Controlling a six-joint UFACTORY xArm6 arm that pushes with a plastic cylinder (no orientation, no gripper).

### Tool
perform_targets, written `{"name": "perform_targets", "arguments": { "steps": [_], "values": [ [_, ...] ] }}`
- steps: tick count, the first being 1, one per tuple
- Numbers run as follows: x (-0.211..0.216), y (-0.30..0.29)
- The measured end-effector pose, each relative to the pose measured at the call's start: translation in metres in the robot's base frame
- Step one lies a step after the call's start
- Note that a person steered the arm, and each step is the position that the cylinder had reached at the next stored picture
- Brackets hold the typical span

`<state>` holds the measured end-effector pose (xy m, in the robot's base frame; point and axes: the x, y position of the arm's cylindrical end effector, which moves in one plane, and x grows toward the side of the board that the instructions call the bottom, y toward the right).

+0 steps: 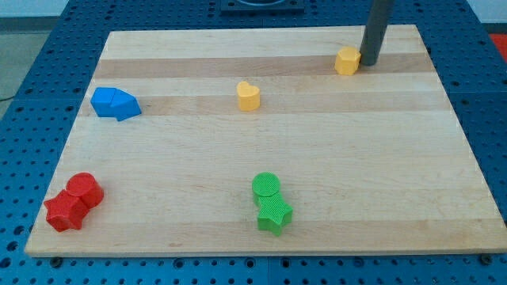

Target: Move the yellow heart closer to the yellow heart

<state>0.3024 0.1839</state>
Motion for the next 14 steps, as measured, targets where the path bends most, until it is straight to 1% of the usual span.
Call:
{"name": "perform_targets", "arguments": {
  "steps": [1,2,3,6,8,9,11,13,14],
  "values": [
    [0.001,-0.009],
    [-0.032,-0.011],
    [-0.040,-0.019],
    [0.013,-0.053],
    [0.041,-0.086],
    [0.043,-0.110],
    [0.027,-0.110],
    [0.042,-0.134],
    [0.044,-0.136]
  ]
}}
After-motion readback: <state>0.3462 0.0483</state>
